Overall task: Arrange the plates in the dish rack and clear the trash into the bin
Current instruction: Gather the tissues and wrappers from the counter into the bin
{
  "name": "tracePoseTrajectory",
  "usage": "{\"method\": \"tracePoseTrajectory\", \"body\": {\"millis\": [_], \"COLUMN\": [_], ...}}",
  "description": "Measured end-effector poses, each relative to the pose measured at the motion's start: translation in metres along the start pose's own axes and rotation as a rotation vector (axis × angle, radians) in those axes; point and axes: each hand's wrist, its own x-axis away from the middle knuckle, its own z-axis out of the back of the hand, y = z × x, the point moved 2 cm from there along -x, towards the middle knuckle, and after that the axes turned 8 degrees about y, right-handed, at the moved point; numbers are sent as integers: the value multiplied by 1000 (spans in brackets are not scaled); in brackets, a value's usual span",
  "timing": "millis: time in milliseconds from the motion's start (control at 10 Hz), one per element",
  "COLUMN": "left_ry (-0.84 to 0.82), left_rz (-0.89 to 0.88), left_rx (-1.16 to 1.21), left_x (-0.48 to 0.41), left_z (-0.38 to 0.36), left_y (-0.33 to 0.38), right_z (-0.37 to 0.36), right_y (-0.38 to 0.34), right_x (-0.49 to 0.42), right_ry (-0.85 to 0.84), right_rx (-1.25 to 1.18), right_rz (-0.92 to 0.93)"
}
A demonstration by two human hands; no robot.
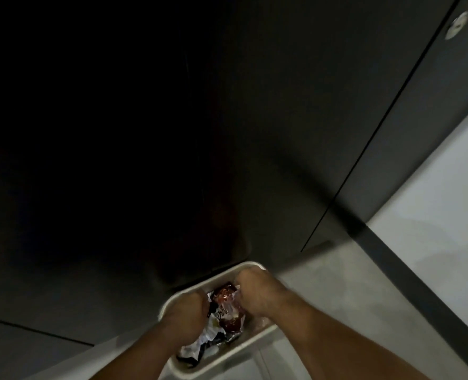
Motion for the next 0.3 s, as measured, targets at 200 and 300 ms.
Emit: {"method": "tracePoseTrajectory", "body": {"millis": [200,300], "left_ry": [-73,47], "left_rz": [-135,-271], "left_rx": [215,151], "left_x": [4,14], "left_z": [49,95], "left_y": [11,23], "right_z": [39,66], "right_y": [-17,-23], "right_x": [10,24], "right_ry": [30,56], "right_rx": [-35,-77], "right_rz": [46,40]}}
